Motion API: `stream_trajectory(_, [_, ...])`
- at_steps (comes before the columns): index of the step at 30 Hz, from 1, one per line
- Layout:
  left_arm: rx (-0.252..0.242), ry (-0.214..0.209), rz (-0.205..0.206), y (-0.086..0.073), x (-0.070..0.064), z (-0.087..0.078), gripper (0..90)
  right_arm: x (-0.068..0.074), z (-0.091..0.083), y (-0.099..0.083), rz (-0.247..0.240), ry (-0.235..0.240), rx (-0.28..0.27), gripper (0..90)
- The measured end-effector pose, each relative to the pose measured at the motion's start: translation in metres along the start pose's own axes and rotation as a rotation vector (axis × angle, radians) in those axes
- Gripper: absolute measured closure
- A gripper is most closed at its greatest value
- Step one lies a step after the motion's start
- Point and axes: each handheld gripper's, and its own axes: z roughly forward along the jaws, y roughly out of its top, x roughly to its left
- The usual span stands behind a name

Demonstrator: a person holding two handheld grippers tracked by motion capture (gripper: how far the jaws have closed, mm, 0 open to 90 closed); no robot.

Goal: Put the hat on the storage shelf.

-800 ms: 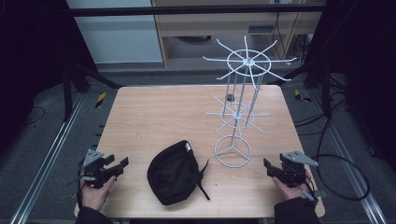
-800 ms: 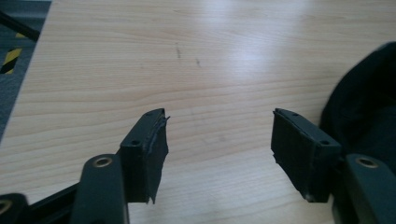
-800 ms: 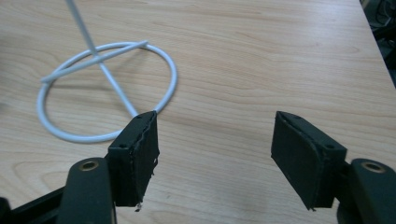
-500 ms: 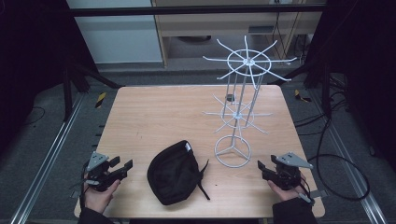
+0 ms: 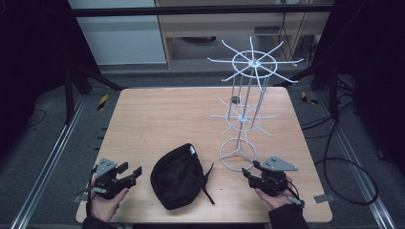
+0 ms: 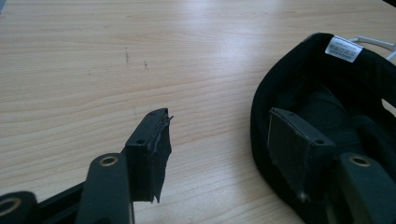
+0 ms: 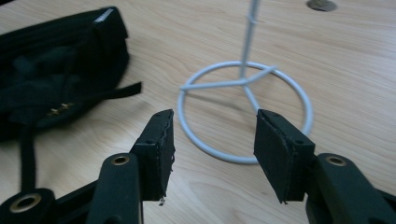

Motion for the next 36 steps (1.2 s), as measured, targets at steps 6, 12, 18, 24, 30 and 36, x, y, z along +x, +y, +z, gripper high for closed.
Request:
stream_trajectory(6, [0.009,-0.002,0.010,-0.001,-0.009,0.000,39.7,0.024,0.015,0.014,-0.029,0.063,0.005,48.6])
stream_trajectory(12, [0.024,-0.013,0.022,-0.001,-0.013,-0.002,42.8,0.042,0.029,0.025,-0.057,0.107,0.014,49.2])
stream_trajectory(18, [0.064,-0.040,0.026,-0.004,-0.020,0.000,44.6,0.063,0.048,0.043,-0.073,0.157,0.015,49.7])
stream_trajectory(24, [0.109,-0.063,0.026,-0.007,-0.026,0.007,45.4,0.075,0.065,0.053,-0.086,0.168,0.024,48.8])
stream_trajectory(30, [0.146,-0.061,0.041,-0.008,-0.032,0.017,45.6,0.082,0.086,0.061,-0.073,0.165,0.052,48.0])
stream_trajectory(36, [0.190,-0.064,0.060,-0.010,-0.035,0.026,45.1,0.085,0.104,0.068,-0.065,0.155,0.074,48.4])
